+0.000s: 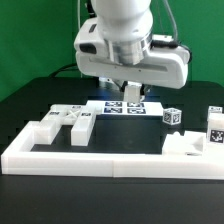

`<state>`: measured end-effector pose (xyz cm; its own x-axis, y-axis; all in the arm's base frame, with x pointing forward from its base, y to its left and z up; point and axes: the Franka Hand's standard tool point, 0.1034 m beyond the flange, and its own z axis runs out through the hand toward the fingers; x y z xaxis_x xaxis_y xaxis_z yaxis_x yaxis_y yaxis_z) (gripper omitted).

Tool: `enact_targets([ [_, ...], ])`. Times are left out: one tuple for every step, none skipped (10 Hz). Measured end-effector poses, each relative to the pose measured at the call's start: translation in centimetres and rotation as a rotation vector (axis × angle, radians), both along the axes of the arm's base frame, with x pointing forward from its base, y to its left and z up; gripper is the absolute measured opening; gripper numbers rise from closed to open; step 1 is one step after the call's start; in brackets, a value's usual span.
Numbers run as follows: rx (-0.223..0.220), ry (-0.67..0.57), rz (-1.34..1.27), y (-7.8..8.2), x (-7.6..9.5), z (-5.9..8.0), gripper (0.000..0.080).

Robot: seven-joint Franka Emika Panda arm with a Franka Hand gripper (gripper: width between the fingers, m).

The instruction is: Assemble chair

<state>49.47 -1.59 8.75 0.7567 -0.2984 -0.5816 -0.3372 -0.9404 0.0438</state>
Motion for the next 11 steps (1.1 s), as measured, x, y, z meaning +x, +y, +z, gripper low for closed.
enact_targets([
  [-0.008, -0.028, 0.0, -0.1, 0.2, -0.5, 0.0289],
  [-0.008, -0.028, 0.0, -0.1, 0.1, -0.5, 0.0289],
  [-0.019, -0.073, 0.002, -0.1, 0.8, -0.7, 0.0289],
  [-0.037, -0.16, 0.006, 0.0, 1.4, -0.8, 0.0289],
  [-0.043, -0.196, 0.008, 0.4, 1.3, -0.5, 0.0289],
  [-0.052, -0.263, 0.014, 0.9, 2.5, 0.4, 0.0289],
  [-0.055, -0.325, 0.022, 1.5, 3.4, 1.5, 0.0289],
  [-0.056, -0.354, 0.024, 1.7, 3.6, 2.1, 0.0289],
  [-0.072, -0.419, 0.025, 1.6, 4.0, 2.0, 0.0289],
  [-0.087, -0.486, 0.028, 1.8, 4.4, 1.9, 0.0289],
  [-0.105, -0.563, 0.034, 2.0, 4.6, 1.9, 0.0289],
])
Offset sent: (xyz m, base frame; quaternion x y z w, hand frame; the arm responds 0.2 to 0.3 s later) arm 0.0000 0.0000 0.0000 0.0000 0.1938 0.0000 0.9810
